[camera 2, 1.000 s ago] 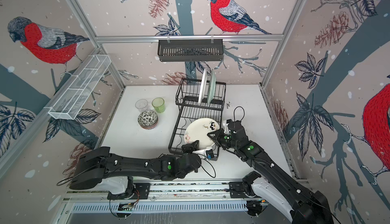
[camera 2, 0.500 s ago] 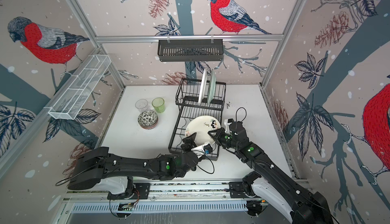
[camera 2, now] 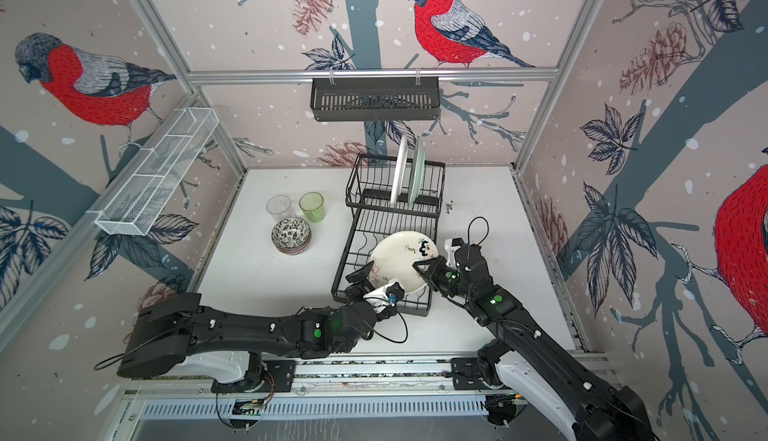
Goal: Unload the mixed dishes from the dish rack
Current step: 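Open left gripper to release the plate while right gripper holds it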
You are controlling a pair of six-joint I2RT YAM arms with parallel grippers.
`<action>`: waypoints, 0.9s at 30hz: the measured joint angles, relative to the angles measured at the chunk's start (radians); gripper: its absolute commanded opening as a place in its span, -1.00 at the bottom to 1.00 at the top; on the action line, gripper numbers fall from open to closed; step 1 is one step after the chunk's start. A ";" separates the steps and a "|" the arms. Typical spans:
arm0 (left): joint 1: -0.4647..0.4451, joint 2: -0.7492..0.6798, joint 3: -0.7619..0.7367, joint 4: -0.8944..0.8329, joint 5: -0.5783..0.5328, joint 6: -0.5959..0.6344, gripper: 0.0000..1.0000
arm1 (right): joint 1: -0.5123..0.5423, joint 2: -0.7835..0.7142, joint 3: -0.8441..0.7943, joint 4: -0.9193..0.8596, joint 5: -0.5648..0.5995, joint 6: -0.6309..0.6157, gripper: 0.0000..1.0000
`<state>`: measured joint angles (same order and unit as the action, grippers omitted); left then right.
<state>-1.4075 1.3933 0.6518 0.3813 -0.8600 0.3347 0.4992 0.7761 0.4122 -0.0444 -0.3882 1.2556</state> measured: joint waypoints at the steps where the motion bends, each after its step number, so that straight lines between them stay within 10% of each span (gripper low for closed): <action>1: 0.000 -0.001 -0.003 0.002 0.000 -0.005 0.96 | -0.002 -0.009 -0.003 -0.002 0.000 -0.002 -1.00; 27: 0.098 -0.257 -0.226 0.167 0.094 -0.122 0.96 | -0.077 -0.305 -0.046 -0.243 0.151 -0.291 -1.00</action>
<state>-1.3094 1.1358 0.4255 0.5480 -0.7662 0.2123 0.4225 0.4709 0.3660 -0.2871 -0.2375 0.9649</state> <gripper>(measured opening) 0.982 0.175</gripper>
